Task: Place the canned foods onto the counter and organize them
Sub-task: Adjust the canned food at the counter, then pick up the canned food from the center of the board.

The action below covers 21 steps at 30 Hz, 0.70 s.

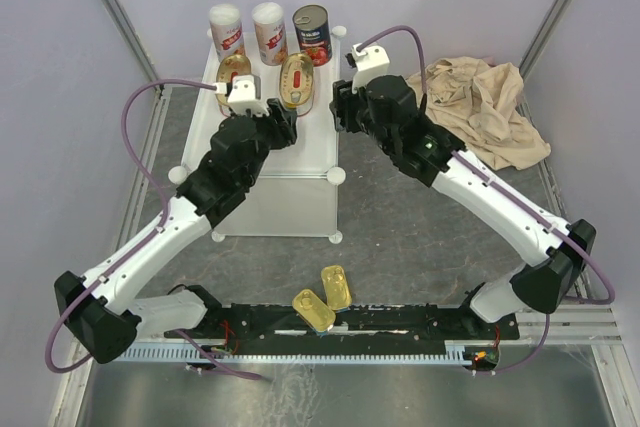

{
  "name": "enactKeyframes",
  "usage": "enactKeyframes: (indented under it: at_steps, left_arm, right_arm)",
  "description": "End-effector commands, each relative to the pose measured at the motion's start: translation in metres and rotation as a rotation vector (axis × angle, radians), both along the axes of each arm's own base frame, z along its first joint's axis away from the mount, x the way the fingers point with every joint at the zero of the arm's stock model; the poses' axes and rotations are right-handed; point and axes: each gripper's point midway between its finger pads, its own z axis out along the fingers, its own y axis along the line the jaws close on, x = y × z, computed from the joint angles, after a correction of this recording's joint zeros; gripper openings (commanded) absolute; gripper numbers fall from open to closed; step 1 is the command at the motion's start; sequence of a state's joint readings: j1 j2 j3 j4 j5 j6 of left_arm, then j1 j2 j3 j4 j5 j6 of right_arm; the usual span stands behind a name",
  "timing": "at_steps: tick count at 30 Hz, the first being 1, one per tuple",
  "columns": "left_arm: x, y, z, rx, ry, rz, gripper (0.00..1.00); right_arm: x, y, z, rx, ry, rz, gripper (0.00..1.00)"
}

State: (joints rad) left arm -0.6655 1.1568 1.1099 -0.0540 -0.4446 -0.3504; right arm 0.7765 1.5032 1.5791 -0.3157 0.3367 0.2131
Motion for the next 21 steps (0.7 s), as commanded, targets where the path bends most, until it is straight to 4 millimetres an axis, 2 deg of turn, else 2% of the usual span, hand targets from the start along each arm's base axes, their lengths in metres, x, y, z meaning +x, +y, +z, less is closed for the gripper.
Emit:
enactKeyframes:
  at_steps: [1,6,15,21]
  left_arm:
    - [-0.013,0.006,0.045,-0.073,-0.08,0.002,0.59]
    - [-0.022,0.009,0.048,-0.046,-0.077,0.006,0.59]
    - [-0.04,0.029,0.062,-0.046,-0.098,0.036,0.59]
    - [-0.05,0.041,0.071,-0.056,-0.115,0.049,0.59]
  right_arm:
    - [-0.01,-0.014,0.028,0.059,-0.048,-0.015,0.6]
    - [-0.019,-0.026,0.029,0.068,-0.046,-0.029,0.69]
    - [-0.037,-0.053,0.025,0.061,-0.039,-0.079,0.86]
    - [-0.05,-0.072,0.017,0.059,-0.026,-0.112,0.91]
